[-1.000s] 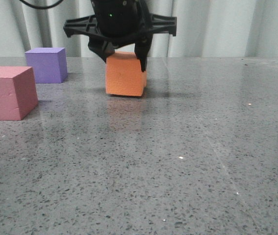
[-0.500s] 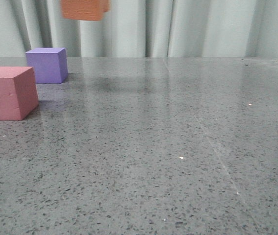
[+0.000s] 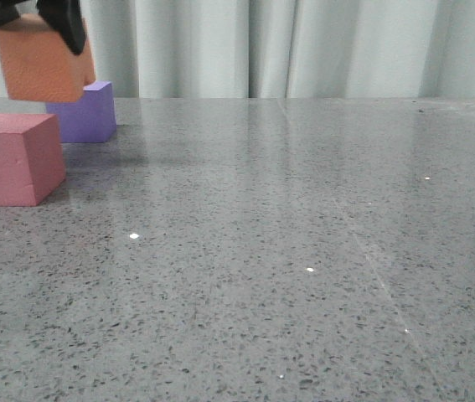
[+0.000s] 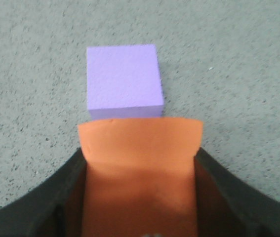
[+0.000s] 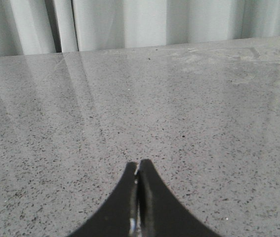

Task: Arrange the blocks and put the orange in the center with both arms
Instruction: 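Carry the orange cube with the left gripper beside the pink block, then lower the orange cube between pink block and purple cube, open left gripper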

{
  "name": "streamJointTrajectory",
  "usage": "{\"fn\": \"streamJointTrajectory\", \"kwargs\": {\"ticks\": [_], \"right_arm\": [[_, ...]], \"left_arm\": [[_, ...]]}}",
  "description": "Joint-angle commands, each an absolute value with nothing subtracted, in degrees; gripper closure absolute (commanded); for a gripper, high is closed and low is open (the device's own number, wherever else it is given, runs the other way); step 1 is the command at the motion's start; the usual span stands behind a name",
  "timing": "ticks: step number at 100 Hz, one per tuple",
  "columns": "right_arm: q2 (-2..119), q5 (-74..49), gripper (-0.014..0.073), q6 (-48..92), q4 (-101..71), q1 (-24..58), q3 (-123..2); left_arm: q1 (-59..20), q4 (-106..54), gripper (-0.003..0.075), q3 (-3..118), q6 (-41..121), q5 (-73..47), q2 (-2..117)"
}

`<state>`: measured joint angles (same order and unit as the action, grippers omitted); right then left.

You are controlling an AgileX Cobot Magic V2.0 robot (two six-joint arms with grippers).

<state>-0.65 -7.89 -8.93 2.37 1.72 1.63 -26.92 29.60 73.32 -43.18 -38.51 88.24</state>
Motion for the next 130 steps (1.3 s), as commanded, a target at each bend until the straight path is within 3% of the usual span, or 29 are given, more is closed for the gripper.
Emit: {"fn": "streamJointTrajectory", "kwargs": {"ticks": [1, 44, 100, 112, 130], "right_arm": [[-1.8, -3.1, 0.0661, -8.6, 2.5, 1.4, 0.8], [-1.8, -3.1, 0.0661, -8.6, 2.5, 1.4, 0.8], [-1.8, -3.1, 0.0661, -8.6, 2.5, 1.4, 0.8], [-1.8, -3.1, 0.0661, -8.6, 2.5, 1.4, 0.8], [-1.8, -3.1, 0.0661, -8.6, 2.5, 1.4, 0.8]], "left_arm": [[-26.1, 30.3, 0.0624, 73.5, -43.8, -34.8, 85.6], [-23.0, 29.1, 0.0624, 68.4, -43.8, -27.1, 86.5], [-23.0, 26.0, 0.0617, 68.4, -41.3, -25.7, 92.2], [-23.0, 22.6, 0.0504, 68.4, -37.5, -25.0, 92.2], [-23.1, 20.2, 0.0115, 68.5, -34.0, -24.6, 92.2]]}}
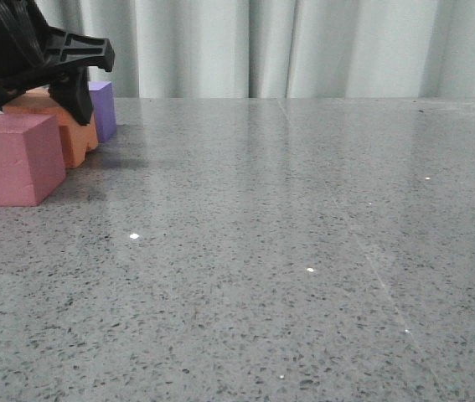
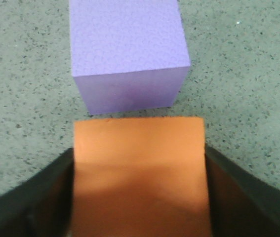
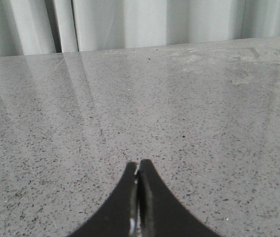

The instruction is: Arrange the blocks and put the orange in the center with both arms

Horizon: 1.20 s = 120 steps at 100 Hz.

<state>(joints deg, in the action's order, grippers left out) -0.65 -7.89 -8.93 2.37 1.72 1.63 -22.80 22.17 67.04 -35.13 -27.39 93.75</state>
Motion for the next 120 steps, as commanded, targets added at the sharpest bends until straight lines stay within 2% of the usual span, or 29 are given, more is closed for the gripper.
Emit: {"fn": "streamJointTrajectory", "kwargs": {"ticks": [1, 4, 9, 37, 56, 64, 71, 80, 85, 102, 120], "right_arm": [[-1.8, -3.1, 0.0661, -8.6, 2.5, 1.4, 0.8], [-1.8, -3.1, 0.0661, -8.6, 2.5, 1.4, 0.8], [-1.8, -3.1, 0.0661, -8.6, 2.5, 1.4, 0.8], [-1.8, -3.1, 0.0661, -8.6, 2.5, 1.4, 0.8], [-1.8, -3.1, 0.0661, -8.6, 2.5, 1.4, 0.8], [-1.8, -3.1, 0.0661, -8.6, 2.5, 1.4, 0.8], [-1.8, -3.1, 0.0661, -8.6, 2.5, 1.4, 0.8], [-1.8, -3.1, 0.0661, -8.6, 2.5, 1.4, 0.8], [-1.8, -3.1, 0.0661, -8.6, 2.5, 1.4, 0.8], [-1.8, -3.1, 0.0661, -8.6, 2.5, 1.4, 0.8], [-1.8, -3.1, 0.0661, -8.6, 2.5, 1.4, 0.8]], "left_arm": [[-23.1, 20.0, 0.0104, 68.5, -34.0, -24.6, 92.2], [-23.1, 19.9, 0.0062, 68.6, -34.0, -24.7, 92.2], [-23.1, 19.8, 0.0040, 68.6, -34.0, -24.7, 92.1], [-23.1, 19.8, 0.0041, 68.6, -34.0, -25.3, 88.1], [-23.1, 20.3, 0.0042, 68.6, -32.8, -26.6, 79.7], [-23.1, 22.5, 0.0067, 67.9, -32.7, -26.6, 74.8], [-23.1, 25.6, 0.0114, 66.5, -32.7, -26.2, 70.2], [-23.1, 28.8, 0.0235, 62.9, -32.7, -25.1, 63.6], [-23.1, 30.0, 0.0332, 60.4, -32.7, -24.6, 59.7], [-23.1, 31.3, 0.0734, 51.3, -32.7, -24.3, 46.8], [-23.1, 31.1, 0.0739, 42.4, -32.8, -24.3, 35.6]]}}
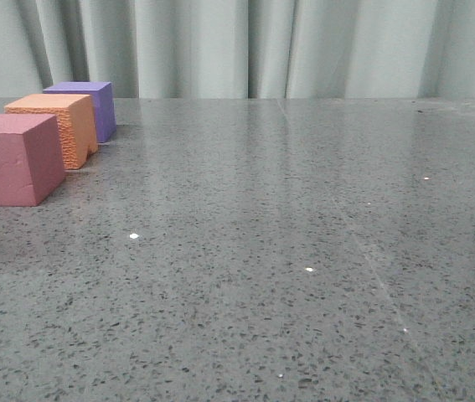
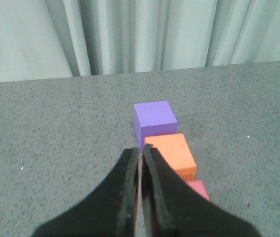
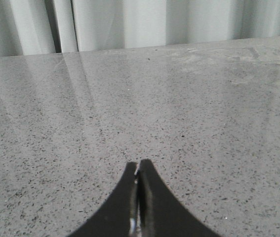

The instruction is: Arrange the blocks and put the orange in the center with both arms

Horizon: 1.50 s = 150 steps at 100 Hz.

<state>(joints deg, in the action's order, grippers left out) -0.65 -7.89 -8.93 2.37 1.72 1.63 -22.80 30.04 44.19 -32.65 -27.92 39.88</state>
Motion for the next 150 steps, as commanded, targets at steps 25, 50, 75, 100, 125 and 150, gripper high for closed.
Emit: {"fn": "streamJointTrajectory", "kwargs": {"ticks": [25, 50, 75, 100, 125, 150], "right_arm": [[-1.8, -3.1, 0.0661, -8.6, 2.5, 1.4, 0.8], [-1.8, -3.1, 0.0661, -8.6, 2.5, 1.4, 0.8], [-1.8, -3.1, 0.0661, -8.6, 2.5, 1.4, 0.8], [-1.8, -3.1, 0.0661, -8.6, 2.5, 1.4, 0.8], [-1.8, -3.1, 0.0661, -8.6, 2.5, 1.4, 0.8], [-1.8, -3.1, 0.0661, -8.6, 2.5, 1.4, 0.8]], "left_arm": [[-23.1, 29.7, 0.0739, 32.3, -32.8, -24.3, 28.4], [-23.1, 27.9, 0.0739, 29.0, -32.8, -25.8, 28.4], [-23.1, 30.5, 0.0739, 29.0, -32.8, -25.6, 28.4], [-21.1, 29.2, 0.0739, 29.0, -30.1, -23.4, 27.0], [-8.4, 12.5, 0.0739, 20.5, -6.5, -6.8, 19.9], [-3.8, 12.4, 0.0739, 5.0, -6.2, 5.8, 8.9]]}}
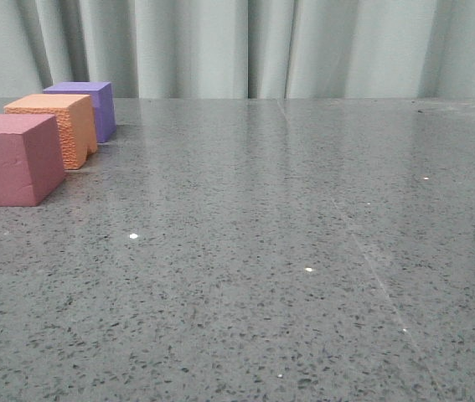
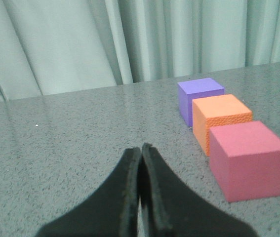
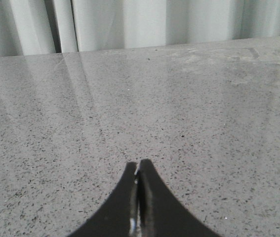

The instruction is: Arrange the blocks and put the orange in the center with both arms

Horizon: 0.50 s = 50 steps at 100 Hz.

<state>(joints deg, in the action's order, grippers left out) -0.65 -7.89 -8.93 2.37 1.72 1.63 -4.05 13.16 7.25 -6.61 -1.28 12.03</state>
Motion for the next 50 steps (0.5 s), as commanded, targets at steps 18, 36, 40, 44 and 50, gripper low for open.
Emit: {"fn": "streamJointTrajectory", "kwargs": {"ticks": [18, 36, 40, 44, 50], "right_arm": [[-1.8, -3.1, 0.0661, -8.6, 2.5, 1.4, 0.8], [-1.8, -3.1, 0.0661, -8.6, 2.5, 1.4, 0.8], [-1.8, -3.1, 0.0661, -8.6, 2.5, 1.4, 0.8], [-1.8, -3.1, 0.0661, -8.6, 2.5, 1.4, 0.8], [-1.8, -3.1, 0.0661, -8.6, 2.5, 1.4, 0.8]], "left_arm": [[-4.5, 11.4, 0.0739, -3.0, -6.3, 5.7, 0.0], [-4.5, 11.4, 0.0739, -2.8, -6.3, 2.8, -2.1], [-4.5, 11.4, 0.0739, -2.8, -6.3, 2.9, -2.2], [-4.5, 11.4, 0.0739, -2.8, -6.3, 2.9, -2.2], [-4.5, 11.4, 0.0739, -2.8, -6.3, 2.7, -2.2]]}}
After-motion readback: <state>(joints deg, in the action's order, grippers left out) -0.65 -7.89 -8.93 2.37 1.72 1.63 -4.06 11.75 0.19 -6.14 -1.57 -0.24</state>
